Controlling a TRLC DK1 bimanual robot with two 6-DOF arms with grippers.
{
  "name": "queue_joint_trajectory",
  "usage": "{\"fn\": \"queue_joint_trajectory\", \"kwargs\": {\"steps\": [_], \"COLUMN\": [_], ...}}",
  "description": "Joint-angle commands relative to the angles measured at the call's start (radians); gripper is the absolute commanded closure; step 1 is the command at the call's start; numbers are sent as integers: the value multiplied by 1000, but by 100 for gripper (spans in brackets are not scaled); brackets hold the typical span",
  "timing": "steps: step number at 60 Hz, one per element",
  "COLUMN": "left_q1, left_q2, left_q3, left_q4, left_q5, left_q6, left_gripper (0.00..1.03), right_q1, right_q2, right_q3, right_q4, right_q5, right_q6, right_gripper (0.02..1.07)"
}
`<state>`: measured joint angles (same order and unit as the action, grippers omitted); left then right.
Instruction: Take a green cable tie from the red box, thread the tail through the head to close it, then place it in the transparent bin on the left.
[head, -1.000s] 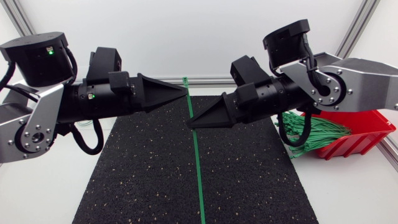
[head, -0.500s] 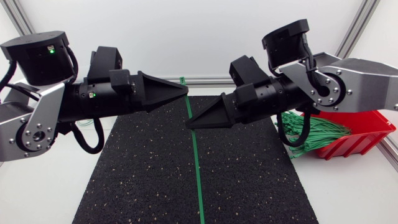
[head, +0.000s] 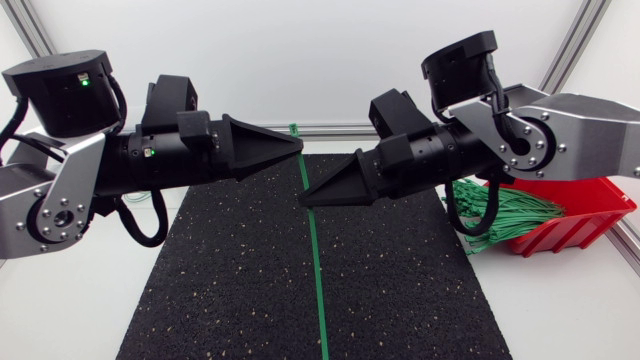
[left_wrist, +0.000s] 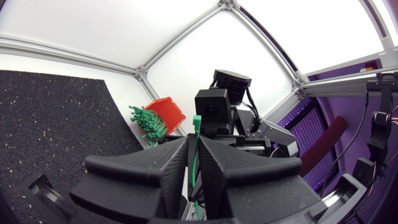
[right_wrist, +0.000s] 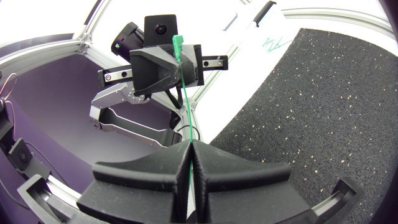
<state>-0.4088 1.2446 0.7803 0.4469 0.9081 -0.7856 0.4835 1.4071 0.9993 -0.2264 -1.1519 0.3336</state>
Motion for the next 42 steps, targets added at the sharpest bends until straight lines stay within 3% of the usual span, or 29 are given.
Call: {"fn": "queue_joint_trajectory", "kwargs": {"steps": [1, 42], "left_q1": [-7, -2], "left_q2": [16, 18], "left_q3": [28, 28], "left_q4": [22, 18], "left_q5": [8, 9], "left_q6": [-17, -30], "left_gripper": [99, 100], "right_q1": [9, 63], "right_q2": [-3, 1], "right_q3": [-30, -19], "right_q4": [18, 24], "right_q5": [1, 52], "right_q6": [22, 22], "right_gripper": [101, 101]}}
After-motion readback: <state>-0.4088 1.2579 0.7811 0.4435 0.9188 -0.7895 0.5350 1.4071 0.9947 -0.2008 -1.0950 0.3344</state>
